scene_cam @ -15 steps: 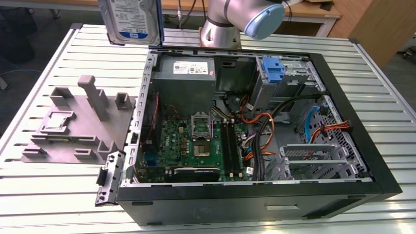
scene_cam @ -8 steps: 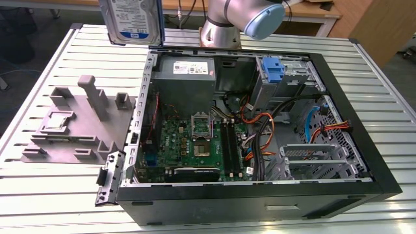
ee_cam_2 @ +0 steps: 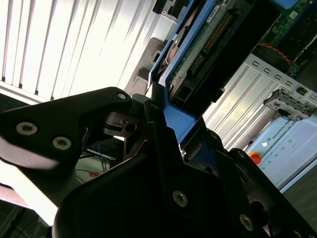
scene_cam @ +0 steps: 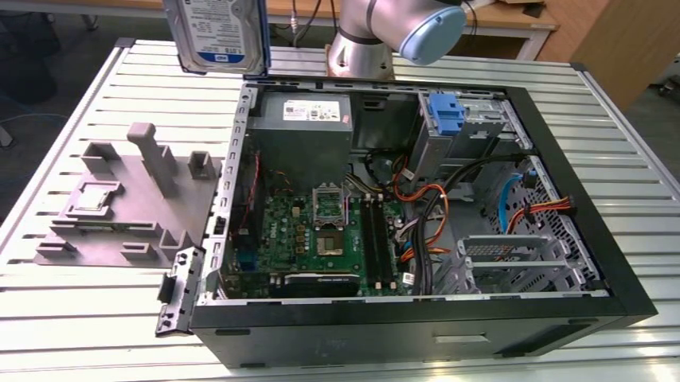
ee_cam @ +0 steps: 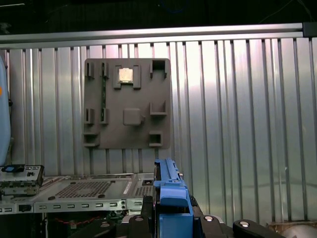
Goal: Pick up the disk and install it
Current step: 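Pick up the disk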
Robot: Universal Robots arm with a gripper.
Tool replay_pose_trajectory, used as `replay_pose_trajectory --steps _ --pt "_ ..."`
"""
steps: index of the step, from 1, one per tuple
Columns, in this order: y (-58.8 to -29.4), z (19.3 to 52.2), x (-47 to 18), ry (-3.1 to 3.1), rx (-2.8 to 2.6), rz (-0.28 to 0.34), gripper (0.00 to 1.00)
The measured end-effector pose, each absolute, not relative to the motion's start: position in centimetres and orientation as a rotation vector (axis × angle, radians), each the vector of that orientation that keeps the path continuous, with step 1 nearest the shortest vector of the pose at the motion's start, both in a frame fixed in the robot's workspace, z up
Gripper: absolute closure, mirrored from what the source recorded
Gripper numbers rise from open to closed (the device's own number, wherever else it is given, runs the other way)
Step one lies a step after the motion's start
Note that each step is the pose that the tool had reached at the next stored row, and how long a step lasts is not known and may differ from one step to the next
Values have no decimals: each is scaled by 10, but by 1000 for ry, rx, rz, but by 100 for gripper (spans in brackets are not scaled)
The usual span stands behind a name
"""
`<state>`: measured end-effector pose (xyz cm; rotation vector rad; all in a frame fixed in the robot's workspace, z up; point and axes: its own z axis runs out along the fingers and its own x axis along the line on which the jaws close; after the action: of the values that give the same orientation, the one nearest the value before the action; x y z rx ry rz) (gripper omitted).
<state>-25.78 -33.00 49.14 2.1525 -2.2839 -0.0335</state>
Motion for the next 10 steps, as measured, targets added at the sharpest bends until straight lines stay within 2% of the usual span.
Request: replay_pose_trajectory --steps 10 --pt "-330 491 -256 -2284 2152 -34 64"
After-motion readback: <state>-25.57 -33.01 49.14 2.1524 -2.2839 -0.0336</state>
